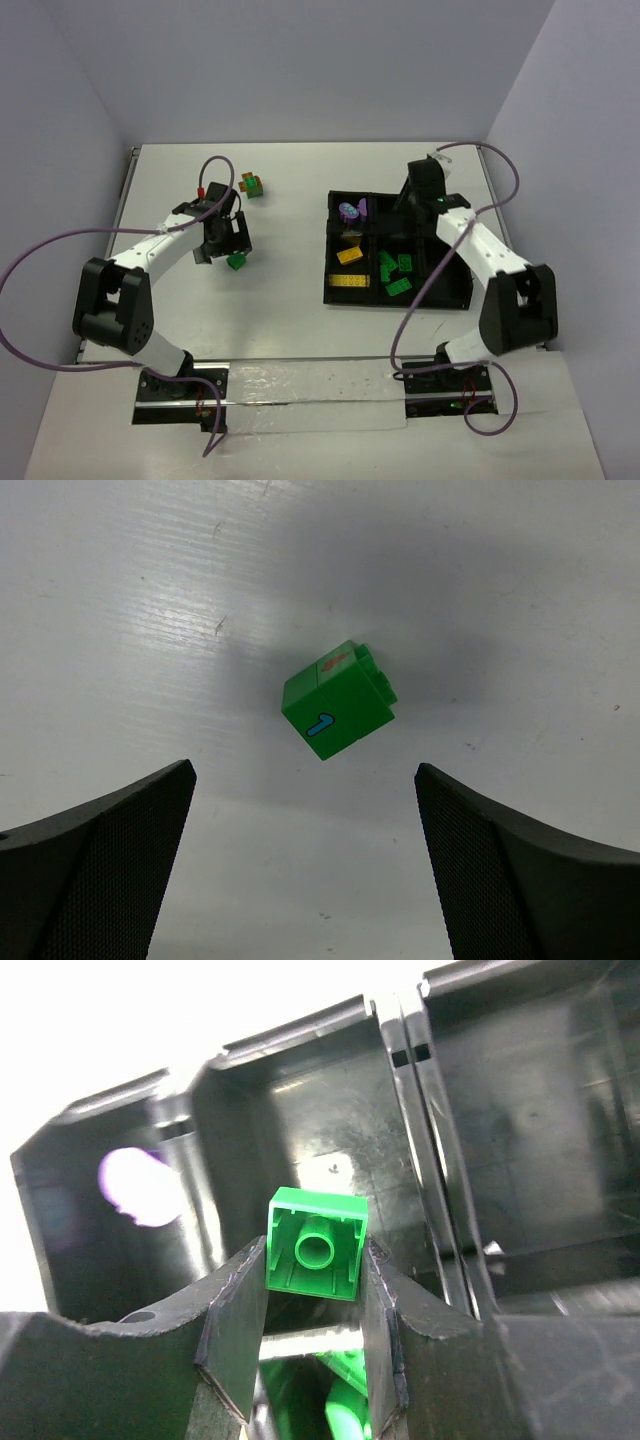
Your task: Sort the legos into containers by color
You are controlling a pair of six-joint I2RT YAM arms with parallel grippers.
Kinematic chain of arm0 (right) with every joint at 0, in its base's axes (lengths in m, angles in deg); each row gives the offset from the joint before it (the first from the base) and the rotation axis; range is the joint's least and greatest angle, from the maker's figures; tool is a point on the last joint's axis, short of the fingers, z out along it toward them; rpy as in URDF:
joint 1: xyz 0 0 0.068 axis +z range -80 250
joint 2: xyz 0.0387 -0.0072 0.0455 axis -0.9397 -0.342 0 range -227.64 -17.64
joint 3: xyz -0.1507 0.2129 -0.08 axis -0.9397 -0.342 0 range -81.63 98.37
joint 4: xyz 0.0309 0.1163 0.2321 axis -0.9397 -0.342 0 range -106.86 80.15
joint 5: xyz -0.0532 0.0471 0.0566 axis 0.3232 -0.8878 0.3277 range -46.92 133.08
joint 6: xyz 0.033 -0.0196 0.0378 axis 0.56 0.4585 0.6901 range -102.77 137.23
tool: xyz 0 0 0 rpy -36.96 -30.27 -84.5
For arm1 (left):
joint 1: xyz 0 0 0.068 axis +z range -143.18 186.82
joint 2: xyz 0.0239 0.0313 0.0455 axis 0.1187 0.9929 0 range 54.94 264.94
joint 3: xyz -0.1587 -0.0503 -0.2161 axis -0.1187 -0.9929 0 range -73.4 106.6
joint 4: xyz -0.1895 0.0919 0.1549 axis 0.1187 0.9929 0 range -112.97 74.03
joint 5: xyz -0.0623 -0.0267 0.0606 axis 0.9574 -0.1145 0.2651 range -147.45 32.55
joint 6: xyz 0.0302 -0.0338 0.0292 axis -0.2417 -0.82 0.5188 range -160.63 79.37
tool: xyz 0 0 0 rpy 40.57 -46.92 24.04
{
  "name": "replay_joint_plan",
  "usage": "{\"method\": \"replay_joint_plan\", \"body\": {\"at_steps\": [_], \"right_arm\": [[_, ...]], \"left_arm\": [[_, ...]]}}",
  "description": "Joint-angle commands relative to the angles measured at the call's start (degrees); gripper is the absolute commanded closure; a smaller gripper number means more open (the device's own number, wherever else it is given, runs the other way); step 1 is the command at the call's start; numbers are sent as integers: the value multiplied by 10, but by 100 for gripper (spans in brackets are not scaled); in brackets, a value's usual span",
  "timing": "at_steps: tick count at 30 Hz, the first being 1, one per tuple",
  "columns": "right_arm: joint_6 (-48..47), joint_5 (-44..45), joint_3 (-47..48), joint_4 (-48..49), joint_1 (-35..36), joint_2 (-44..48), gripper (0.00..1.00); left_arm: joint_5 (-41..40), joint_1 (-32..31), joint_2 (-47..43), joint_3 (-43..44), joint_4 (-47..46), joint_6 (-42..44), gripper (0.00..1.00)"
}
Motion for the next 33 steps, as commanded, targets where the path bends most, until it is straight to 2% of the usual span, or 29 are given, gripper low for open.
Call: {"method": "replay_joint_plan", "body": {"at_steps": [1, 8, 15, 17, 21, 23, 33], "right_arm": [[-14, 4, -45, -17, -1, 86, 89], [20, -22, -147, -66, 15, 201, 88], [44, -35, -204, -73, 45, 217, 83], [42, -32, -204, -70, 49, 209, 74], [32, -31, -192, -64, 50, 192, 43], [27, -28, -183, -67, 50, 186, 35], [18, -23, -149, -76, 50, 185, 32]], "left_arm": [[-12, -4, 12, 22, -17, 12, 1], [-13, -5, 35, 27, -27, 15, 1], [-11, -9, 64, 31, -42, 19, 1], [-13, -10, 74, 31, -45, 22, 1], [-29, -15, 92, 33, -39, 26, 1], [-26, -17, 99, 32, -45, 27, 1], [-21, -61, 131, 56, -68, 47, 2]]}}
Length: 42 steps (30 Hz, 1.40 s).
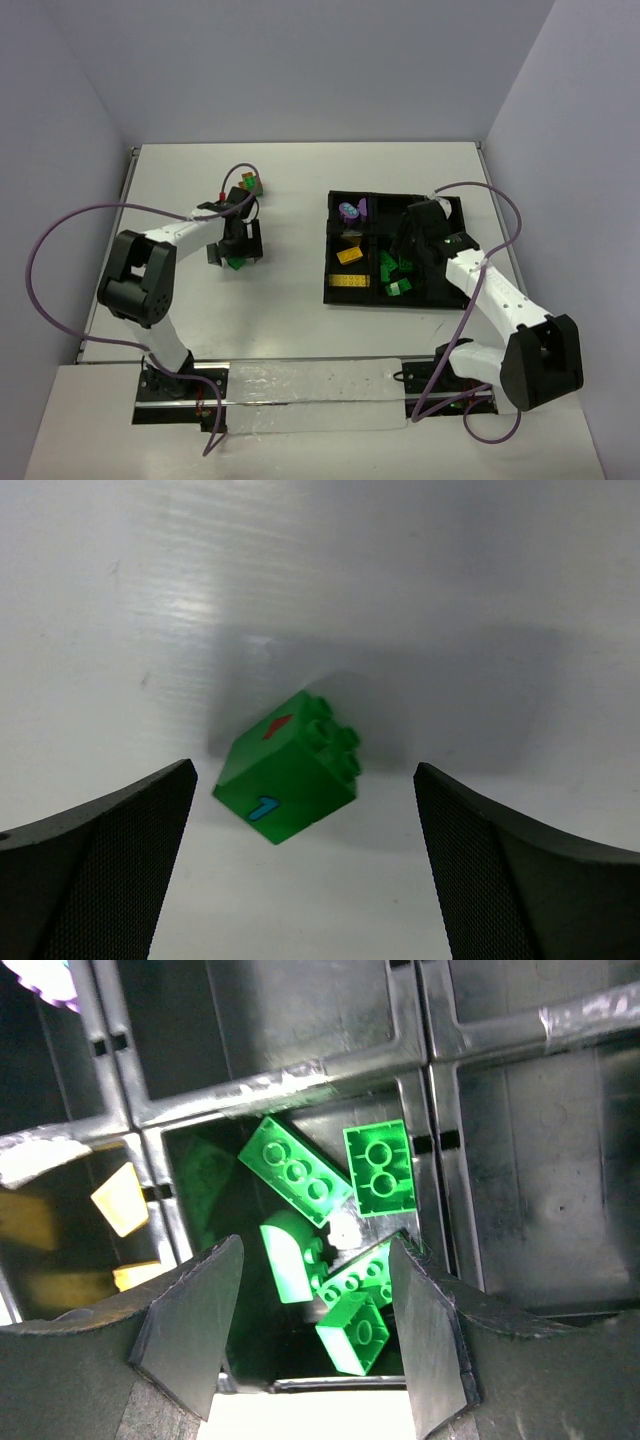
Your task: Sort the legos into containers by color
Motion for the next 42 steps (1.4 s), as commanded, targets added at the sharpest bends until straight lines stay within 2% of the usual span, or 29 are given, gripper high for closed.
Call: {"method": "replay_joint_plan", "body": {"at_steps": [1, 10, 12, 17, 21, 26, 30, 32, 34, 36, 38, 42], "right_arm": [[-6, 12, 23, 4, 4, 7, 32], [-5, 11, 22, 4, 4, 14, 32], [-5, 9, 23, 4, 3, 15, 32], [-5, 7, 22, 4, 3, 16, 32], [-4, 6, 21, 4, 3, 17, 32], [-5, 6, 19, 4, 3, 18, 32], [-4, 6, 23, 4, 3, 17, 32], [-6, 3, 26, 3, 3, 16, 32], [-7, 2, 31, 2, 4, 15, 32], [-12, -1, 41, -3, 6, 16, 32], [-20, -2, 58, -13, 13, 13, 32], [-47, -37, 142, -48, 52, -16, 32]], "left_arm": [[-7, -32, 21, 35, -22, 15, 2], [2, -77, 14, 25, -19, -13, 5], [-7, -83, 14, 27, -16, -16, 11], [-54, -86, 24, 41, -3, -31, 14], [-81, -86, 39, 51, 3, -36, 23], [-85, -86, 41, 48, 1, -44, 42], [-89, -86, 36, 43, 3, -48, 54], [-91, -86, 32, 41, 6, -52, 68], [-93, -85, 24, 41, 10, -54, 76], [-87, -86, 11, 43, 15, -54, 90], [-69, -85, -6, 49, 19, -47, 99], [11, -85, -63, 55, 3, -20, 100]]}}
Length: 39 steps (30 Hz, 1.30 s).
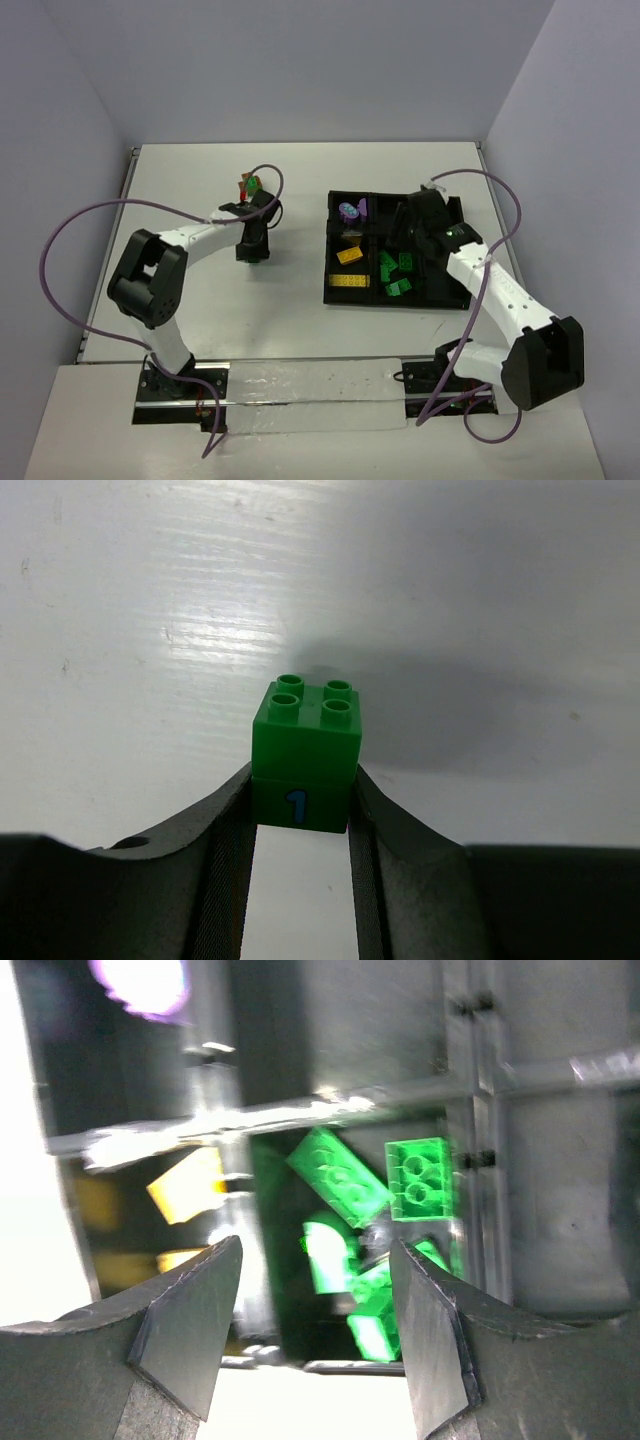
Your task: Sort the legos into containers by color
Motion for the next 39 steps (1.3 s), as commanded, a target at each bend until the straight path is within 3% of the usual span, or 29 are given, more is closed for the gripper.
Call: {"method": "replay_joint_plan", "body": {"at_steps": [1, 6, 16, 30, 39], "right_arm": [[-36, -33, 111, -30, 56, -26, 32], [-40, -82, 244, -55, 135, -116, 31], [37, -283, 385, 3, 159, -256, 31], [140, -421, 378, 118, 163, -328, 34], [153, -445, 368, 137, 168, -344, 34]], "left_arm": [[87, -2, -96, 23, -13, 30, 100], [156, -2, -152, 30, -33, 51, 100], [246, 0, -247, -5, -89, 79, 100], [288, 7, -279, -16, -94, 98, 100], [289, 8, -291, -14, -94, 95, 100]]}}
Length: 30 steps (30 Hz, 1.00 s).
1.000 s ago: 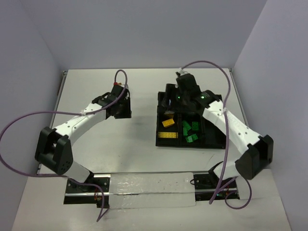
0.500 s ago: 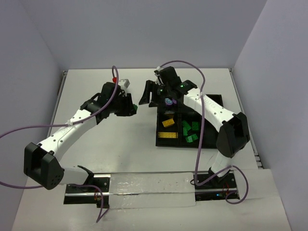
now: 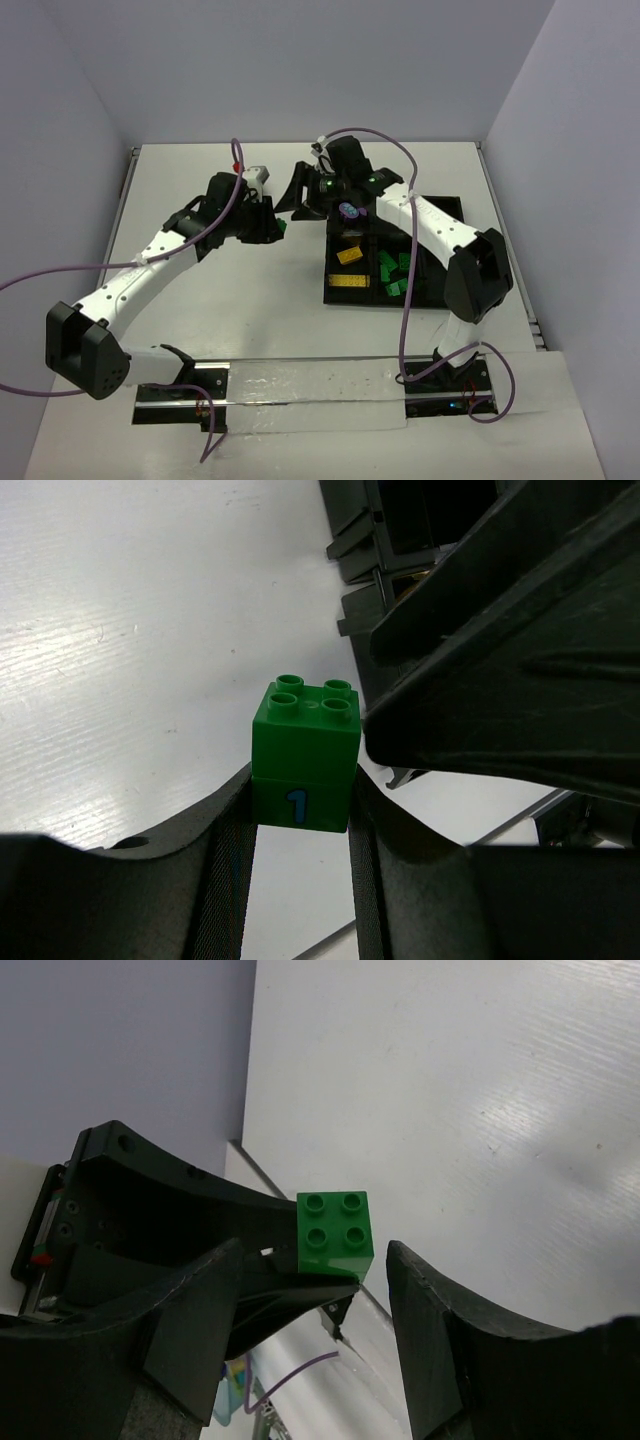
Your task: Sort the legos into containers by color
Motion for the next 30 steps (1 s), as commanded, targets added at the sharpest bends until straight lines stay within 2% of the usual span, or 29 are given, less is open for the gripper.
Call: {"method": "replay_joint_plan", "body": {"at_steps": [1, 6, 13, 18, 20, 22, 23, 27, 30], "right_arm": [[18, -35, -7, 43, 8, -12, 34], [18, -42, -9, 44, 14, -23, 35], [33, -76, -25, 76, 20, -31, 45], [60, -118, -44, 119, 21, -31, 62], [63, -116, -48, 124, 21, -30, 74], [62, -103, -55, 121, 19, -24, 96], [64, -94, -60, 123, 17, -19, 100], [116, -68, -95, 167, -1, 9, 100], [200, -77, -157, 278, -25, 28, 100]], "left_arm": [[13, 3, -26, 6, -23, 9, 100], [13, 3, -30, 4, -22, 8, 100], [11, 5, -32, 5, -22, 10, 100], [4, 8, -32, 2, -23, 9, 100], [4, 8, -32, 1, -23, 9, 100], [4, 9, -35, -2, -22, 9, 100], [5, 9, -36, -3, -22, 9, 100], [6, 11, -44, -11, -23, 9, 100], [11, 13, -50, -22, -24, 11, 100]]}}
